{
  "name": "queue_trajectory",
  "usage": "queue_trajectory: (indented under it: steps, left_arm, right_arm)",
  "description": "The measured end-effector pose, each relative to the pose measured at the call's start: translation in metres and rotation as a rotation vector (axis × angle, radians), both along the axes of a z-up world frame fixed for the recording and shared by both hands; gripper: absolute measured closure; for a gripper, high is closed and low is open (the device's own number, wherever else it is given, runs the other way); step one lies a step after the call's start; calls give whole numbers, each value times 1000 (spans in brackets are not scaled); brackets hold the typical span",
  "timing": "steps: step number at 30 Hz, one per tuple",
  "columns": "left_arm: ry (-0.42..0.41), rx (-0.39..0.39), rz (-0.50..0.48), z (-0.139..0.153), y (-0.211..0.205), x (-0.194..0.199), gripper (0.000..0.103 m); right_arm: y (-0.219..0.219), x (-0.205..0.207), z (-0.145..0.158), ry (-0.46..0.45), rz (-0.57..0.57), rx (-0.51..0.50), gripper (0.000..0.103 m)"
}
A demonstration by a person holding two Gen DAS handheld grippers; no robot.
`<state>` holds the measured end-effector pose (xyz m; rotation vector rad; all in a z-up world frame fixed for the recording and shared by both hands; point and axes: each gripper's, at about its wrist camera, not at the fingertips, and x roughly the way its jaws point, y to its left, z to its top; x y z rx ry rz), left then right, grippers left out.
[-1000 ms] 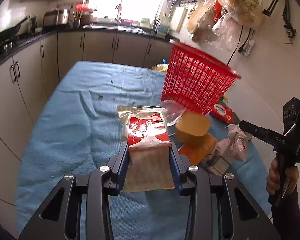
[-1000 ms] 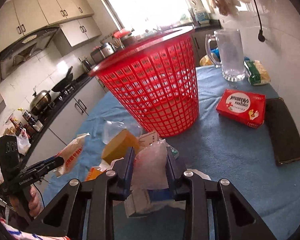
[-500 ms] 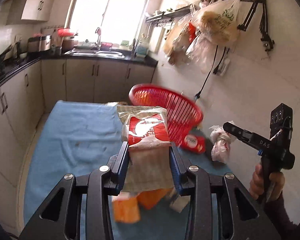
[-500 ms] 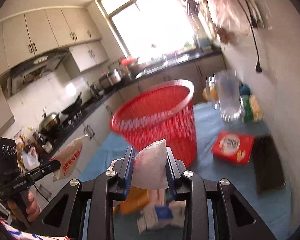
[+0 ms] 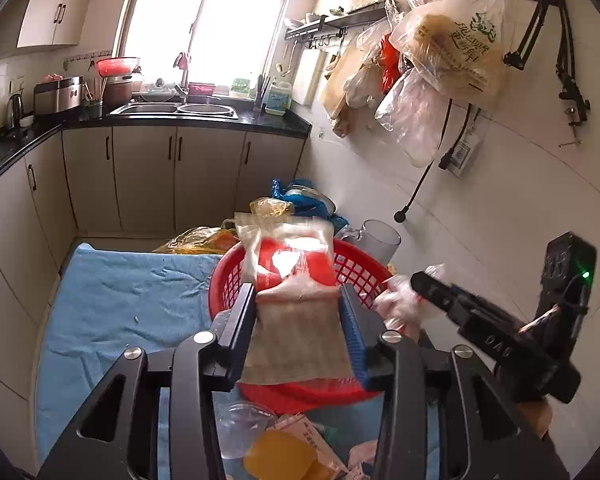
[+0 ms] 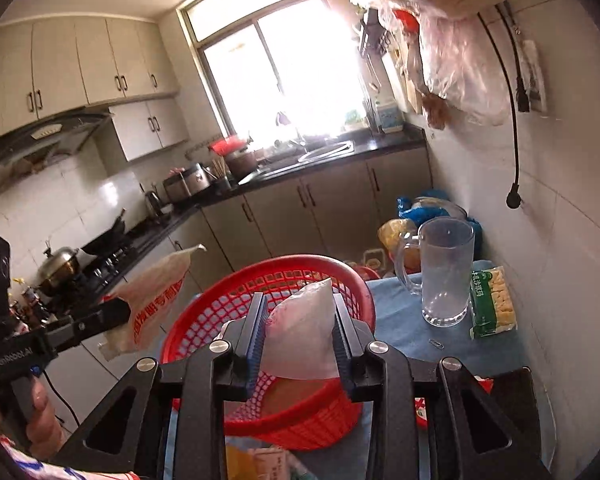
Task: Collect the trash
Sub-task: 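Carry the snack bag over the red basket and open the left tool, then move the left tool back to the orange paper box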
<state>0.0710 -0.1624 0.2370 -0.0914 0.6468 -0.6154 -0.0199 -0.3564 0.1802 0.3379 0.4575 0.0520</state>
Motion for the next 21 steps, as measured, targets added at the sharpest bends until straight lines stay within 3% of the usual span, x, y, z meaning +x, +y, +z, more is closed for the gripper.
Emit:
queue_trajectory:
  steps: [2, 5, 6, 15, 21]
  left_arm:
    - [0, -15, 2, 1, 2, 1, 42]
    - [-30, -27, 23, 3, 12, -6, 36]
    - [-32, -25, 25, 4, 15, -8, 36]
    - [-48, -18, 108, -4, 64, -46, 30]
    - [36, -5, 159, -44, 100, -64, 26]
  right_arm:
    - [-2, 5, -4, 5, -3, 17, 60]
    - [-6, 6, -6, -2, -18, 47, 27]
    - [-7, 4, -7, -10, -26, 51, 22]
    - [-2, -35, -5, 1, -10, 42, 22]
    - [-1, -76, -31, 73, 12, 35, 18]
